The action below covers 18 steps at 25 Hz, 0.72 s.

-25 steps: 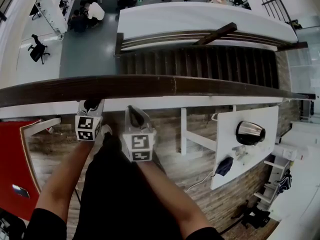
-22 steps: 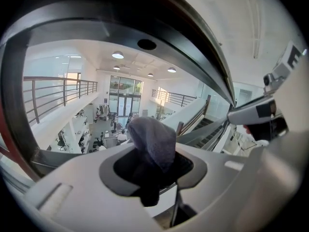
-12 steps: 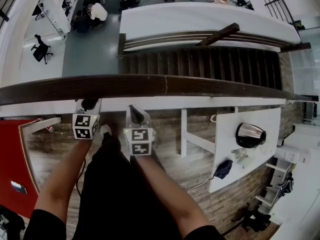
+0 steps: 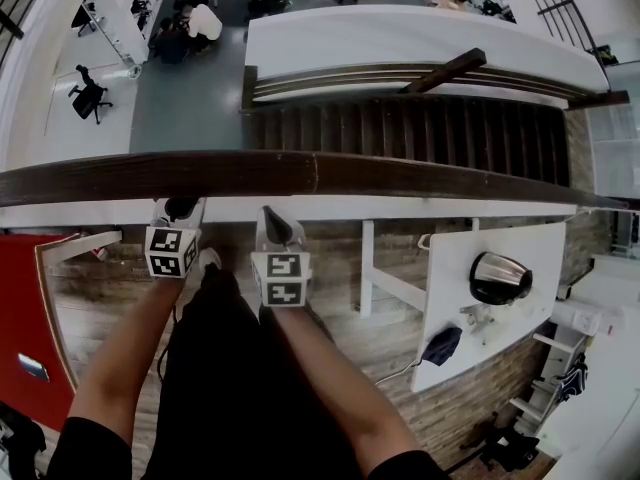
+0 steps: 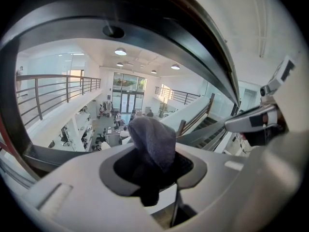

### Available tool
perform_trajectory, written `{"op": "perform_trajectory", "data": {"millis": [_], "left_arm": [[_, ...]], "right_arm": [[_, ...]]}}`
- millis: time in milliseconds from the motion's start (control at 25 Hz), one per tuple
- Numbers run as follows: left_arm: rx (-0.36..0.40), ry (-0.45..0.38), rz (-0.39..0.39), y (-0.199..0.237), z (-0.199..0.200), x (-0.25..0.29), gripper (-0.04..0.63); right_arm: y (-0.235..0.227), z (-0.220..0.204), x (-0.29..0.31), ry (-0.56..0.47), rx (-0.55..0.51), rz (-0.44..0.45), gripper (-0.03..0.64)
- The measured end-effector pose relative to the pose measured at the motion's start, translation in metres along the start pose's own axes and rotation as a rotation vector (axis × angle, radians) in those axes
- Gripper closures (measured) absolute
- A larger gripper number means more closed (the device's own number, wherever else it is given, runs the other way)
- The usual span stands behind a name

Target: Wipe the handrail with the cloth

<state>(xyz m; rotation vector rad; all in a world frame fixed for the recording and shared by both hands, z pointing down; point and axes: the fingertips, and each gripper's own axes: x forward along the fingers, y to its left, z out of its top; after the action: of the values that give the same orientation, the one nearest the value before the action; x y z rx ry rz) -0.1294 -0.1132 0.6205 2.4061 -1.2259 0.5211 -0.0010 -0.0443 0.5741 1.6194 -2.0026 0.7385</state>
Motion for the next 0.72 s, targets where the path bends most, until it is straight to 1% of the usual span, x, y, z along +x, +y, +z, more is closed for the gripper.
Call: {"op": "perform_trajectory", "data": {"millis": [240,440,720], "left_arm": [[0.007,0.012,0.009,-0.011,-0.002,0.007,0.465],[0.029,0.026,0.012,-0.016,-0.002,0.009,0.465],[0.010,0.017,0.029,-0.028,0.000,0.016,0.465]], "right_arm": [[-0.018,0.001,-0.003,-0.007,-0.002,-0.006,0.615],[-0.030,0.003,-0.002,-0.020,-0.008,-0.008,0.615],[-0.046,-0.002,-0.007,-0.003,-0.006,0.002,0.615]]}}
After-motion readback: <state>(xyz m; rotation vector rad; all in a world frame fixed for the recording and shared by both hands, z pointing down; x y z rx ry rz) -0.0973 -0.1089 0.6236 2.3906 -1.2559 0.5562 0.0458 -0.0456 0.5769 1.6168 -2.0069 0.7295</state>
